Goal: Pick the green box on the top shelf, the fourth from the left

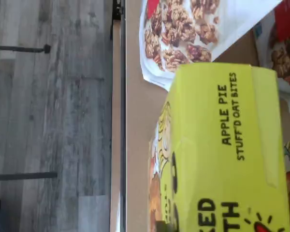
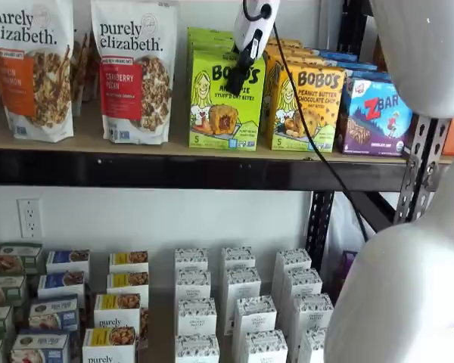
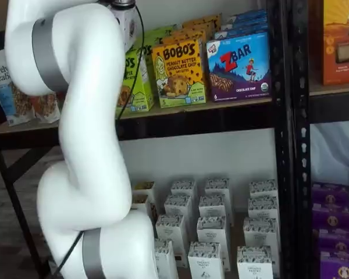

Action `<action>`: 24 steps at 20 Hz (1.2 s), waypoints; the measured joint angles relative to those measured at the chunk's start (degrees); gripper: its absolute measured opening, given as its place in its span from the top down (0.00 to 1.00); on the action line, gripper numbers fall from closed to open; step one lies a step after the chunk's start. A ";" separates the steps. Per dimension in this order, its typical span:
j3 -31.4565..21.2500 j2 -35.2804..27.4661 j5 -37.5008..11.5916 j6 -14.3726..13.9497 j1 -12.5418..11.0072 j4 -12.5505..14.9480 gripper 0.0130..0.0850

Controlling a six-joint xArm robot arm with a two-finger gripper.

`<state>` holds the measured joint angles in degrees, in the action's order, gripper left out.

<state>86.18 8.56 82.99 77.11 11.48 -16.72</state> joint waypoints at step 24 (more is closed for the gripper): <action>4.91 -1.62 9.17 -1.19 0.52 1.79 0.83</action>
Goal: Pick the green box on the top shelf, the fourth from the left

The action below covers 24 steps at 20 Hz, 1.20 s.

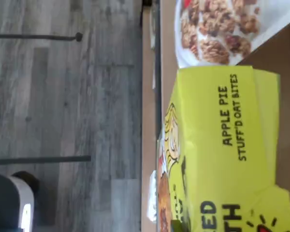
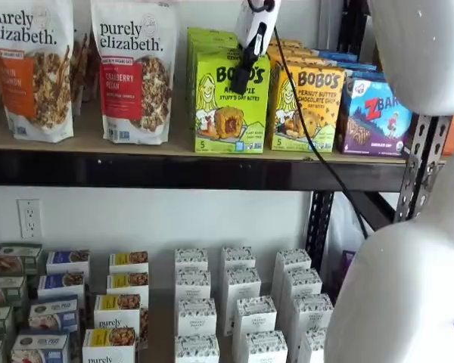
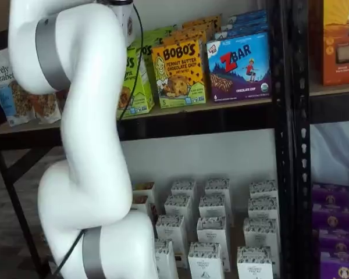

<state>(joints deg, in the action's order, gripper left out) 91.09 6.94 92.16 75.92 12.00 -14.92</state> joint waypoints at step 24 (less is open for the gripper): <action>-11.09 13.53 8.56 1.47 -2.27 -0.05 0.83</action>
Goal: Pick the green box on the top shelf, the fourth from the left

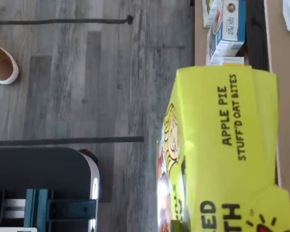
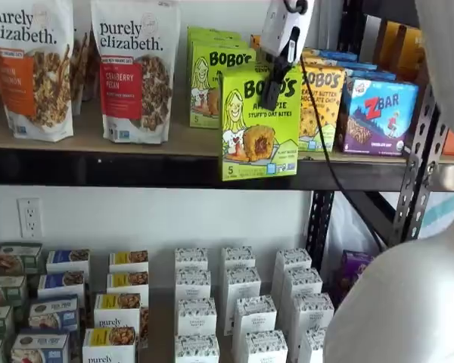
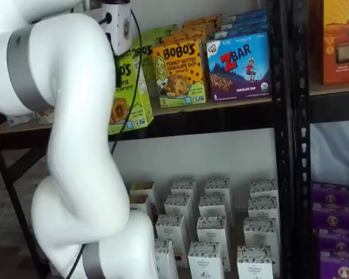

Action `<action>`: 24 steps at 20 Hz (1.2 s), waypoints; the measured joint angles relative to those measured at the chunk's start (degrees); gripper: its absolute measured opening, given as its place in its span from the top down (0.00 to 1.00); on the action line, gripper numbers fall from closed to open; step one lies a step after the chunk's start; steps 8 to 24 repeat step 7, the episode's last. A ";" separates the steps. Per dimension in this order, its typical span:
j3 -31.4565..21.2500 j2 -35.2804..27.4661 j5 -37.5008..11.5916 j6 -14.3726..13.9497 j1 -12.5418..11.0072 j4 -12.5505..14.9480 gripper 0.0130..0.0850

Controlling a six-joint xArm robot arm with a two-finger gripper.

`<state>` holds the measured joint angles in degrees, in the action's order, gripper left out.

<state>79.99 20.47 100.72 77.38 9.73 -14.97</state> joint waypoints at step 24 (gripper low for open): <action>-2.87 4.05 1.76 0.52 -0.93 -0.56 0.83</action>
